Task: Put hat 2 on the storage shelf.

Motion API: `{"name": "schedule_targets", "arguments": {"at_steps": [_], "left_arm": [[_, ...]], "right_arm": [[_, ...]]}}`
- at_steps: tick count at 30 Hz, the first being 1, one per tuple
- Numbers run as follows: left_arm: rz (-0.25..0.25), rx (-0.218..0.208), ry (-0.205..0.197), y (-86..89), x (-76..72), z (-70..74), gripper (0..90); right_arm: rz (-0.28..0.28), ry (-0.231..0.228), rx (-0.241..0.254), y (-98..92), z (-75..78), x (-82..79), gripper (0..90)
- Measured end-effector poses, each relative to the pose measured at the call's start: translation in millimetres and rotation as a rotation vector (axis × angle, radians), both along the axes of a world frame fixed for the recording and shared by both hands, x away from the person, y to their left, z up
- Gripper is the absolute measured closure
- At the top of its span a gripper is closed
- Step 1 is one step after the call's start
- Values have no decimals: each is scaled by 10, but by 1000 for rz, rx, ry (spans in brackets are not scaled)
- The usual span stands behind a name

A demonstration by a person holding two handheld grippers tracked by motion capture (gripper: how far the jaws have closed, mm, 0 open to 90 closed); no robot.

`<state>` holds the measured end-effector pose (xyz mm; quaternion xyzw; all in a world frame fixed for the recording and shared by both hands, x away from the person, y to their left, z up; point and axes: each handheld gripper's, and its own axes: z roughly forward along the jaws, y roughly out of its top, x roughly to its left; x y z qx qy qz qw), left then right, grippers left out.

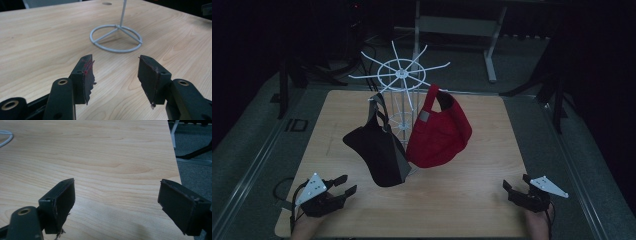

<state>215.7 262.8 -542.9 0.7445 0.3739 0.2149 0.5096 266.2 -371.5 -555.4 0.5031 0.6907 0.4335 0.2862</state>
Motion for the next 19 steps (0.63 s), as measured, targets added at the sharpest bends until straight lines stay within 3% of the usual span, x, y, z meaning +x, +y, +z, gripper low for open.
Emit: {"name": "schedule_targets", "arguments": {"at_steps": [10,12,19], "left_arm": [[48,4,13,99,10,-103,468],[37,-14,20,112,10,-107,468],[46,5,20,104,10,-104,468]], "right_arm": [[0,-2,0,-2,1,-1,142],[1,-2,-1,-1,0,-1,142],[1,-2,1,-3,1,-2,142]]}}
